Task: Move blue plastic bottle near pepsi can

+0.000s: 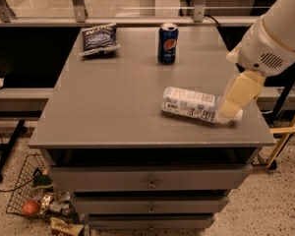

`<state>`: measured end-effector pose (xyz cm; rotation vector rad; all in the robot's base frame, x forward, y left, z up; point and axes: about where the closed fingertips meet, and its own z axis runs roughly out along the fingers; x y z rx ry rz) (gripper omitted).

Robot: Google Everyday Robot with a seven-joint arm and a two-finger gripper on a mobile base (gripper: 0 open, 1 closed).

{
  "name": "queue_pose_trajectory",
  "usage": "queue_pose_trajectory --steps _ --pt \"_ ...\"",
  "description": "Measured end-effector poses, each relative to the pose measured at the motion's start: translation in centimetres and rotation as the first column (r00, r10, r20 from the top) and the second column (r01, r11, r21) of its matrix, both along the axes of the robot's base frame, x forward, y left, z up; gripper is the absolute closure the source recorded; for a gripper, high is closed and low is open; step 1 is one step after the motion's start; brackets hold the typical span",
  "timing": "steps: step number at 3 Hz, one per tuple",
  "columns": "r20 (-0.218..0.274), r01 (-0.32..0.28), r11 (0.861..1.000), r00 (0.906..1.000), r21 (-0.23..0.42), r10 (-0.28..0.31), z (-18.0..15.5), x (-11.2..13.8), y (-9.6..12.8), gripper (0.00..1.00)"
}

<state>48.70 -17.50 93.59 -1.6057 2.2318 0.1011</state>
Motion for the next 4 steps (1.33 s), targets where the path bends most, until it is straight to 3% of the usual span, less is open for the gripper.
queue_pose_trajectory --steps 1,2,3,4 --pt "0.038 0.021 0.999 0.9991 -0.037 -0.02 -2.5 1.4 3.2 0.0" --pt "0.027 0.031 0.996 0.9992 -0.089 -0.029 -5.9 2.4 4.7 0.0" --pt "0.009 0.032 0.994 0.9995 -0.1 -0.032 -7.9 3.8 5.2 0.0" --pt "0.001 0.037 0.998 0.9993 -0.06 -0.037 -8.4 5.0 5.0 0.0"
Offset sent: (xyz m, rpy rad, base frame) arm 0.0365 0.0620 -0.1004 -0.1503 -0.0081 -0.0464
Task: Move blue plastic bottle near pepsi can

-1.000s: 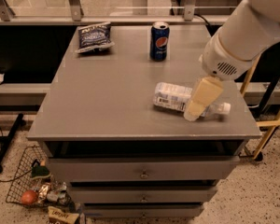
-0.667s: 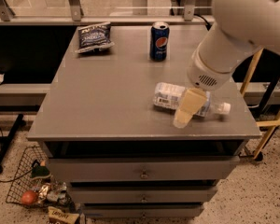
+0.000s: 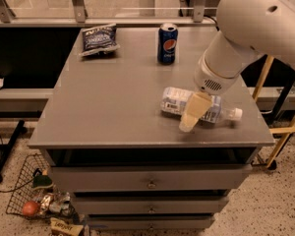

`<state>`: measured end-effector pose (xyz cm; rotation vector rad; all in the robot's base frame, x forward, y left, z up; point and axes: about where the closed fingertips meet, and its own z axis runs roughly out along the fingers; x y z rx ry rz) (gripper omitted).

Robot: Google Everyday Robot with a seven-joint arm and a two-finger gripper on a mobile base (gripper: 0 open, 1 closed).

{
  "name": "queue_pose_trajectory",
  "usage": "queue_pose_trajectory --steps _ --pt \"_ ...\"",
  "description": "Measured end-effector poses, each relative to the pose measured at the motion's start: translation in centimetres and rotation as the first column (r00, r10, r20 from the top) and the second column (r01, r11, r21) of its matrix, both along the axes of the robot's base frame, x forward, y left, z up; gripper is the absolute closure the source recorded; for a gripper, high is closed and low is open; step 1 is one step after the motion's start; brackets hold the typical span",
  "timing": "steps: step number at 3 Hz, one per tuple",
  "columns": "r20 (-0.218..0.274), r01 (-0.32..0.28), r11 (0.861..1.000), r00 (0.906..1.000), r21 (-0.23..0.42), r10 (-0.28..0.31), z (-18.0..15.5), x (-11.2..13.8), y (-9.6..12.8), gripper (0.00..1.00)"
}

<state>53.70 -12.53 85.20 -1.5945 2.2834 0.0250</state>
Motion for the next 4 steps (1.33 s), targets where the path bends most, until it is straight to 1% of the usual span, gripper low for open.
queue_pose_trajectory --steps 1,2,3,4 --pt "0.006 0.002 1.0 1.0 0.029 -0.002 0.46 0.57 -0.38 0.18" --pt "-0.003 -0.004 0.999 1.0 0.043 0.004 0.5 0.61 -0.55 0.41" --pt "-0.008 -0.022 0.998 0.9997 0.052 0.022 0.56 0.78 -0.18 0.65" --pt "0.009 -0.059 0.996 0.9983 0.061 0.058 1.36 1.21 0.41 0.88"
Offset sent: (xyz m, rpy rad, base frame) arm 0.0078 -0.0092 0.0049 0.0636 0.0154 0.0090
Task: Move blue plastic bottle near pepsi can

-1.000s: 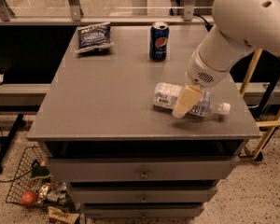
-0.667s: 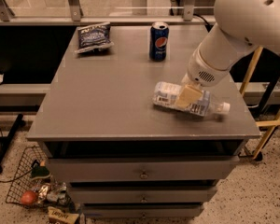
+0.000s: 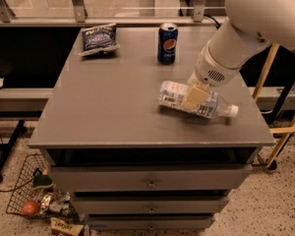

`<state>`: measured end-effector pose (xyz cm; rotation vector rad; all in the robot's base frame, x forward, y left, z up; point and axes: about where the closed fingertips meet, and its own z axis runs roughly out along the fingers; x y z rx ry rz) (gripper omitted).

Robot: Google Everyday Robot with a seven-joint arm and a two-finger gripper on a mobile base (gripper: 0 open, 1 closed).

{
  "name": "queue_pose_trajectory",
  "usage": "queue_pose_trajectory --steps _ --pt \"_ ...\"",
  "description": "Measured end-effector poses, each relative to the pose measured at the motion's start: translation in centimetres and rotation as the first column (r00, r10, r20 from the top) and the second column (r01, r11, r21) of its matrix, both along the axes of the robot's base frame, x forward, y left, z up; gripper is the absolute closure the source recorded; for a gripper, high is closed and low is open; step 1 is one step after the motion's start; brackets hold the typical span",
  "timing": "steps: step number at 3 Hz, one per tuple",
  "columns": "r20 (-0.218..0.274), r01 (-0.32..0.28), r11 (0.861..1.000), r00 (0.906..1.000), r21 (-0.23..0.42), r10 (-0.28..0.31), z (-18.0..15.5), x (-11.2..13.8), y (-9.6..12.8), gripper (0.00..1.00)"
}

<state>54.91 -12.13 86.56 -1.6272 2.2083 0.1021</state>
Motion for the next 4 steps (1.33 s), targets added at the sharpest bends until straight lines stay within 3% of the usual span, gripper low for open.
queue_pose_trajectory --steps 1,2,3,4 --pt "0.031 -0.051 0.999 0.9982 -0.001 0.051 1.6 0.9 0.6 1.0" --pt "0.081 -0.113 0.994 0.9903 -0.003 0.113 4.3 2.7 1.6 1.0" --pt "0.081 -0.113 0.994 0.9903 -0.003 0.113 4.3 2.7 1.7 1.0" --pt "0.114 -0.124 0.992 0.9854 -0.023 0.126 5.0 5.0 3.0 1.0"
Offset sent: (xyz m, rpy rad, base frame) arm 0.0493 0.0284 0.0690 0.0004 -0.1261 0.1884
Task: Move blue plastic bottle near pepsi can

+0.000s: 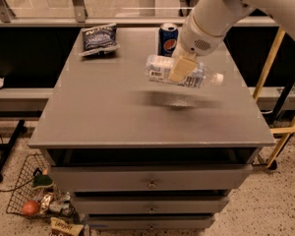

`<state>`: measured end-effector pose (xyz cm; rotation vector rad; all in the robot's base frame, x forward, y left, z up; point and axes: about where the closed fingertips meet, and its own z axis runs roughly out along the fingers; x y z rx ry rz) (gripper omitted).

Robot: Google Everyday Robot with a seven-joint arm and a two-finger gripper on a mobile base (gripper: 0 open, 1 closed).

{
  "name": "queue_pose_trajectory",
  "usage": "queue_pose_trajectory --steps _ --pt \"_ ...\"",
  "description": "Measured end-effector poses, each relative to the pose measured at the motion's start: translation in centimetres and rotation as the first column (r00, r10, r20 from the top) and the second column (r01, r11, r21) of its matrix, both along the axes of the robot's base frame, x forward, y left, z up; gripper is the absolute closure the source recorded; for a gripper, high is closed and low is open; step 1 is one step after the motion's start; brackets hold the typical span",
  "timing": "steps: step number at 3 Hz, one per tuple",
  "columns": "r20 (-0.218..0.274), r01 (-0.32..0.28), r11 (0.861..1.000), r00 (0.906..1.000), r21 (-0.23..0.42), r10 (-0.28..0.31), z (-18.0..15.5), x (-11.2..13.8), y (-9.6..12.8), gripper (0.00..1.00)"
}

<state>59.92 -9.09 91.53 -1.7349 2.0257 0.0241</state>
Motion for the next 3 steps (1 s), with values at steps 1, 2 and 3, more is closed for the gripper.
queue_pose_trajectory --steps 1,2,3 --pt "0.043 -0.002 1.0 0.9991 -0.008 0.002 1.1 3.3 1.1 1.0" --pt "0.05 -0.003 1.0 0.9987 -0.021 0.004 0.7 5.9 2.1 1.0" --pt "0.035 0.006 0.999 0.9994 -0.032 -0.004 -0.3 7.5 2.5 1.0"
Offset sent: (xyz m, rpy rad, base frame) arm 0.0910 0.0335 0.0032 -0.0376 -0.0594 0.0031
